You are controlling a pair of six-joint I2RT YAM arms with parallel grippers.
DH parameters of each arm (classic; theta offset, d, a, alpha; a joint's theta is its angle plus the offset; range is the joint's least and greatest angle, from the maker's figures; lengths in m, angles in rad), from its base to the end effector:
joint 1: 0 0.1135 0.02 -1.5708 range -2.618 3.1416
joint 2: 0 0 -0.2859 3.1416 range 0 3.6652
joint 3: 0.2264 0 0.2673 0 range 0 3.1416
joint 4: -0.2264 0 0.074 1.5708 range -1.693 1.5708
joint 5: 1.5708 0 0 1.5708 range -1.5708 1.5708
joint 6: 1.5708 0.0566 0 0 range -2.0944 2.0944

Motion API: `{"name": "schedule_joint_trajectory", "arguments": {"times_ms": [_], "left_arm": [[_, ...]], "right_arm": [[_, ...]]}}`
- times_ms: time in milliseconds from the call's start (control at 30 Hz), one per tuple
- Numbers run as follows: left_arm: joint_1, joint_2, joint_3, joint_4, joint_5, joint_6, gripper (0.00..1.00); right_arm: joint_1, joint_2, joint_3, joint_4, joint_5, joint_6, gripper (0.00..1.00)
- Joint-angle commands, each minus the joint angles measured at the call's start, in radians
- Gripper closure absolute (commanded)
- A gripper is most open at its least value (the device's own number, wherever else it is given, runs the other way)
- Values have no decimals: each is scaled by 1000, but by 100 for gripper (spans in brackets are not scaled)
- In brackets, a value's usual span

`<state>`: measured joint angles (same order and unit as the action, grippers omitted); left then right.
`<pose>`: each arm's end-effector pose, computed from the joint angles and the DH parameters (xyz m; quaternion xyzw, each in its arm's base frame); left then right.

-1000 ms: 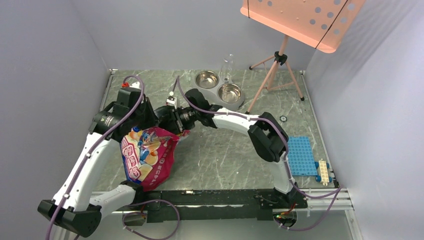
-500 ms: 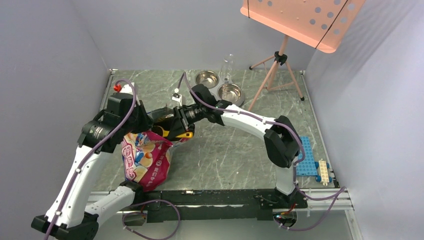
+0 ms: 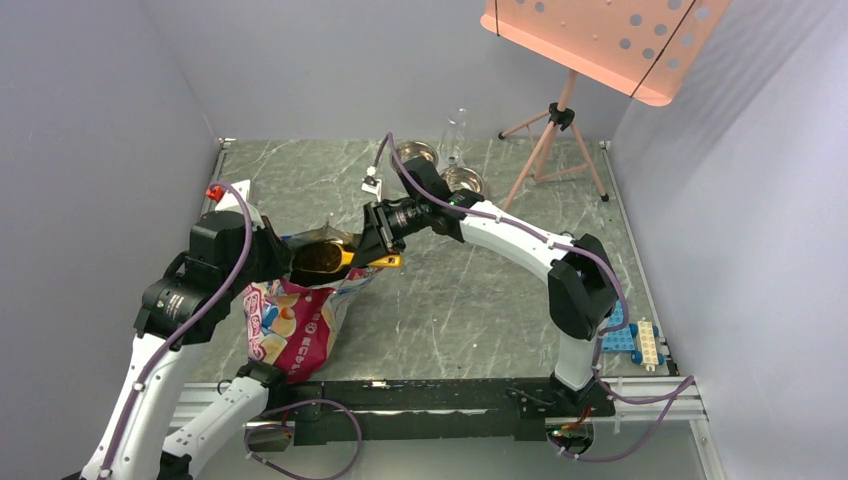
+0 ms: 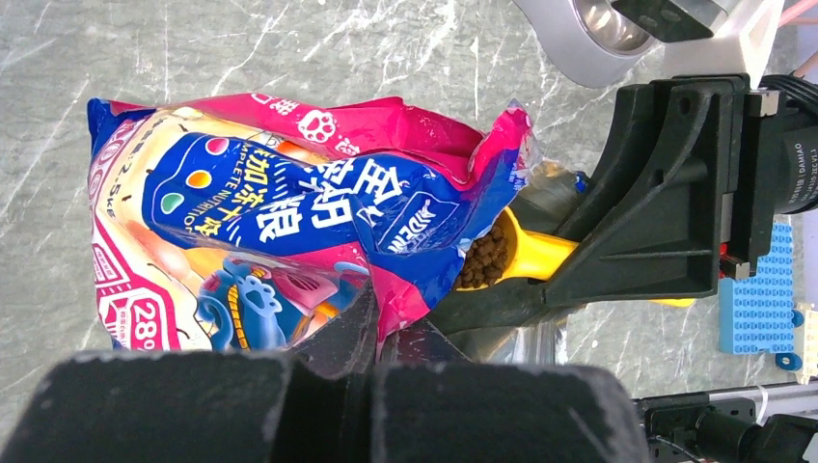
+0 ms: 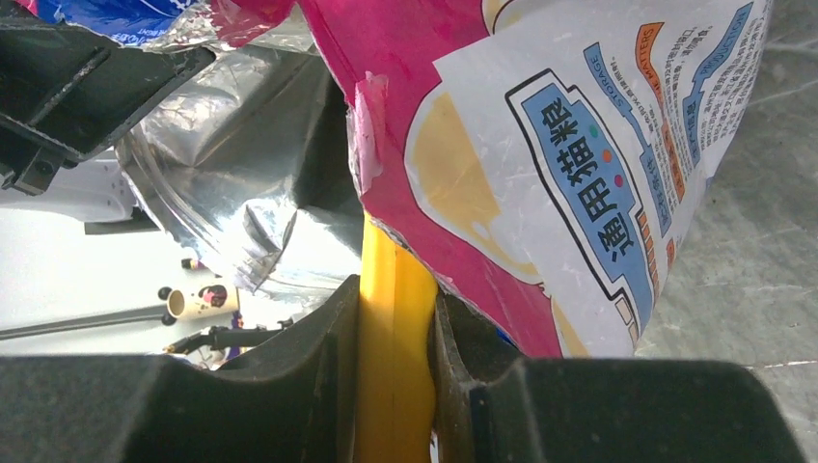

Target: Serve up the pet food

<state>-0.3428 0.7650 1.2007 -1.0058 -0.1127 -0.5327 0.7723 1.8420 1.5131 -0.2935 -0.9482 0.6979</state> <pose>0.1286 -0.0391 0.4055 -0.1099 0.8695 -0.1583 0.4548 0.2898 0.3465 0.2992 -0.2378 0.7832 0.5737 0.0290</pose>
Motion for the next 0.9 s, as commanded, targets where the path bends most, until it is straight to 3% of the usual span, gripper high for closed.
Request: {"name": "schedule_joint_trajectory", "arguments": {"times_ms": [0,133,233,333,400,533,700,867], "left_arm": [[-1,-45,14,57,56,7,100],[0,-27,27,69,61,7,100],[-1,-13,34,72,61,15,100],[-1,-8,29,81,55,13,100],[-1,-4,35,86,58,15,100],[-1,-11,31,78,51,21,100],[0,-20,12,81,48,18,100],[-1,1,30,87,61,31,100]], "right_arm": [[-4,-10,46,5,42,44,100],[-7,-29,30,-29,34,44,100],[5,-22,61,-141,129,-5,100],[75,126,278,-297,123,-71,100],[80,133,346,-398,153,-114,100],[-31,-105,0,-65,70,69,100],[13,51,182,-129,-14,46,100],[-32,-68,-82,269,-121,282,100]]}}
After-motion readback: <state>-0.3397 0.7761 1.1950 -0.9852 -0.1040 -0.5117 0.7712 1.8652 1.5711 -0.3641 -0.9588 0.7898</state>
